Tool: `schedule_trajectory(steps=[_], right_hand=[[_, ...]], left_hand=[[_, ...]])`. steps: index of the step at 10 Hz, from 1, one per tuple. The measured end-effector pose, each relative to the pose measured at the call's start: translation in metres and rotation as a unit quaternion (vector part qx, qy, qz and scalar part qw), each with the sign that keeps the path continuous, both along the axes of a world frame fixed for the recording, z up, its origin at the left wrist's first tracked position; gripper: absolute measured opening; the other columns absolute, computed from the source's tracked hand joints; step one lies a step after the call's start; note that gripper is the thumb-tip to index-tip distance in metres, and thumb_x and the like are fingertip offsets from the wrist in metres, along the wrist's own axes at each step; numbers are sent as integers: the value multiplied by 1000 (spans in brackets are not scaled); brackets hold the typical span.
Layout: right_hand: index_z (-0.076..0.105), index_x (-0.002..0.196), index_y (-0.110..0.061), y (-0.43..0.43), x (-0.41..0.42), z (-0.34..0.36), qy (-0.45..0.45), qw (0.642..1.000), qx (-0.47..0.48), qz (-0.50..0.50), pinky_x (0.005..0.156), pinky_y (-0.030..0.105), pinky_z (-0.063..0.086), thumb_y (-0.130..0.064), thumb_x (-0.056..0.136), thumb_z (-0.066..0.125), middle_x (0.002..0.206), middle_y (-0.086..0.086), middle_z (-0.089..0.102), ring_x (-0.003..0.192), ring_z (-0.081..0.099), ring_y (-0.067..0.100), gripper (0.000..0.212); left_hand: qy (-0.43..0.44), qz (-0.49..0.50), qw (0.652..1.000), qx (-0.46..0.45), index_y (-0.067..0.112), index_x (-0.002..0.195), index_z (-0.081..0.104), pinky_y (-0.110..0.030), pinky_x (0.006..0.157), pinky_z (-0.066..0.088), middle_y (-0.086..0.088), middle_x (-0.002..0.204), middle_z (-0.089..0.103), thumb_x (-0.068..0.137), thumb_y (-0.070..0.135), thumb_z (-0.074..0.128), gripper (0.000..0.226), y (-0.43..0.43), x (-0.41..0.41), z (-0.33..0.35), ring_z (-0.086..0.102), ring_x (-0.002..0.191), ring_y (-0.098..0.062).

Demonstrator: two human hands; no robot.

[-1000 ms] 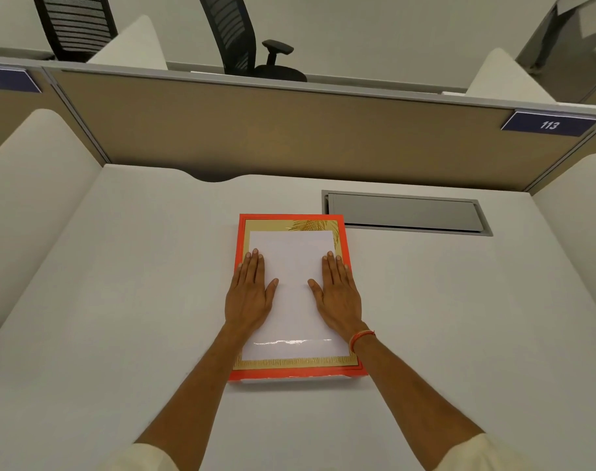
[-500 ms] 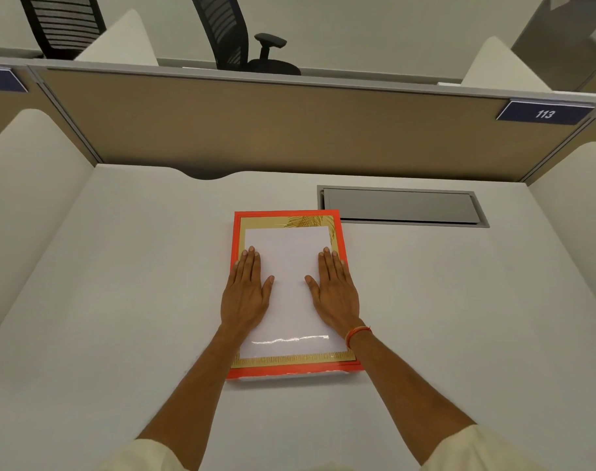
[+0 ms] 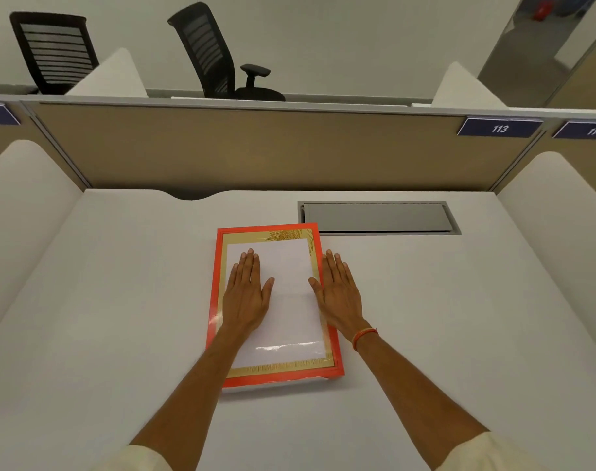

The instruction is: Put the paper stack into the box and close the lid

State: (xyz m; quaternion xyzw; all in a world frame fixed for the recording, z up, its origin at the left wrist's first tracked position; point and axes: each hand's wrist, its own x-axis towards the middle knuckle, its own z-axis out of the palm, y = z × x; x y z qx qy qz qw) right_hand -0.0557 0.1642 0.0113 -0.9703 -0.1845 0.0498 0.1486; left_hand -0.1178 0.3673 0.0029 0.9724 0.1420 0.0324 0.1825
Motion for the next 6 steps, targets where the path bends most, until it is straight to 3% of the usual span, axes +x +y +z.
schedule_trajectory(steps=[1, 4, 6], right_hand=[[1, 156, -17, -18, 4, 8, -8, 1000, 2, -6, 126, 35, 0, -53, 100, 24, 165, 1, -1, 152, -4, 18, 70], [2, 155, -15, -128, 25, 39, -39, 999, 15, -26, 126, 33, 2, -52, 101, 24, 165, 2, -1, 152, -5, 17, 69], [1, 155, -16, -206, 39, 50, -52, 998, 18, -33, 126, 33, 2, -53, 100, 22, 165, 2, -1, 152, -5, 17, 69]], left_hand=[[-10, 0, 1000, 4, 16, 159, 7, -34, 126, -1, -1, 168, 3, 96, 56, 18, 76, -20, 4, 7, 2, 156, -18], [-54, -11, 998, 1, 15, 159, 8, -34, 126, -2, -4, 168, 5, 84, 73, -13, 97, -130, 25, 38, 2, 155, -20], [-71, -21, 997, 2, 14, 159, 7, -37, 128, 5, -4, 168, 3, 89, 68, -6, 89, -206, 38, 47, 1, 156, -19]])
